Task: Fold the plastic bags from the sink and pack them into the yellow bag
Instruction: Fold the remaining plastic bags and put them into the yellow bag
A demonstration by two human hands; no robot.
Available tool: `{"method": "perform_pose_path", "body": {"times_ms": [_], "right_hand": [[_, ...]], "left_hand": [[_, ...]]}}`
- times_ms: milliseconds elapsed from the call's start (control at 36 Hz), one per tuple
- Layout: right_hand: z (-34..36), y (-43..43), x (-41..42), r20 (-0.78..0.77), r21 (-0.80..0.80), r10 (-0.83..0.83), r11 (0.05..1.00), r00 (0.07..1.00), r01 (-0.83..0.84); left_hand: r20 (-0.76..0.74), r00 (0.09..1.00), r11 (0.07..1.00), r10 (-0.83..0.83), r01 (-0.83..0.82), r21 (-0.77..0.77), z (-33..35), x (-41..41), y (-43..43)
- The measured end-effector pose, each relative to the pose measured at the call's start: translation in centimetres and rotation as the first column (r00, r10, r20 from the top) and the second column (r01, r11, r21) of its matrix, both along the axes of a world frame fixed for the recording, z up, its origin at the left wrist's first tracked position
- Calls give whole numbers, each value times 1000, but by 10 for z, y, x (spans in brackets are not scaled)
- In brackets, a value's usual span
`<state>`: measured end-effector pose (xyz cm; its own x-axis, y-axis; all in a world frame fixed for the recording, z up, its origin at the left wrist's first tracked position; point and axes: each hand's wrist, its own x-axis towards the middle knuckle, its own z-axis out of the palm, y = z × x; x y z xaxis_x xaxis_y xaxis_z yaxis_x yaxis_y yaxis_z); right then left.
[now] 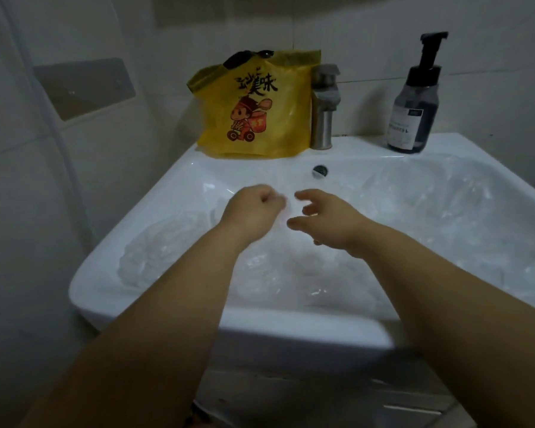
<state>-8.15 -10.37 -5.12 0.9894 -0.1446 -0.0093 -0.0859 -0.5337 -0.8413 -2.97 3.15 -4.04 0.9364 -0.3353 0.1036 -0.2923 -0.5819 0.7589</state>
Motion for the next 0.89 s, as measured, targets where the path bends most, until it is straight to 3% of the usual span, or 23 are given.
{"method": "perform_pose_path", "body": {"times_ms": [167, 250, 306, 389, 444, 500, 583, 694, 806, 889], "right_hand": [[13, -9, 6, 27, 243, 11, 970, 1000, -17], [24, -21, 12, 52, 624, -79, 781, 996, 29], [32, -29, 13, 54, 799, -130, 600, 990, 35], [35, -40, 15, 44, 916, -146, 400, 988, 19], [36, -44, 14, 24, 947, -130, 322, 991, 19], [35, -44, 13, 11, 958, -110, 285, 994, 21], [32, -44, 17, -25, 939, -126, 338, 992, 67], [30, -48, 19, -17, 888, -136, 453, 991, 77], [30, -41, 18, 47, 712, -224, 691, 973, 125], [28, -41, 20, 80, 631, -368, 738, 926, 239]], "left_hand": [[-95, 991, 892, -97, 44, -450, 30, 5, -16], [-99, 990, 749, -97, 7, -662, 46, 13, -22], [-72, 996, 730, -61, -5, -683, 47, 18, -27], [23, 999, 819, 32, -13, -574, 30, 26, -35], [78, 996, 870, 54, -8, -493, 21, 28, -39], [43, 999, 859, 0, 22, -511, 20, 29, -38], [-99, 986, 848, -135, 63, -526, 18, 27, -39], [1, 994, 854, -109, 95, -512, 12, 30, -44], [39, 998, 829, -59, 70, -555, 12, 31, -42], [9, 993, 828, -116, 102, -552, 16, 31, -36]]}}
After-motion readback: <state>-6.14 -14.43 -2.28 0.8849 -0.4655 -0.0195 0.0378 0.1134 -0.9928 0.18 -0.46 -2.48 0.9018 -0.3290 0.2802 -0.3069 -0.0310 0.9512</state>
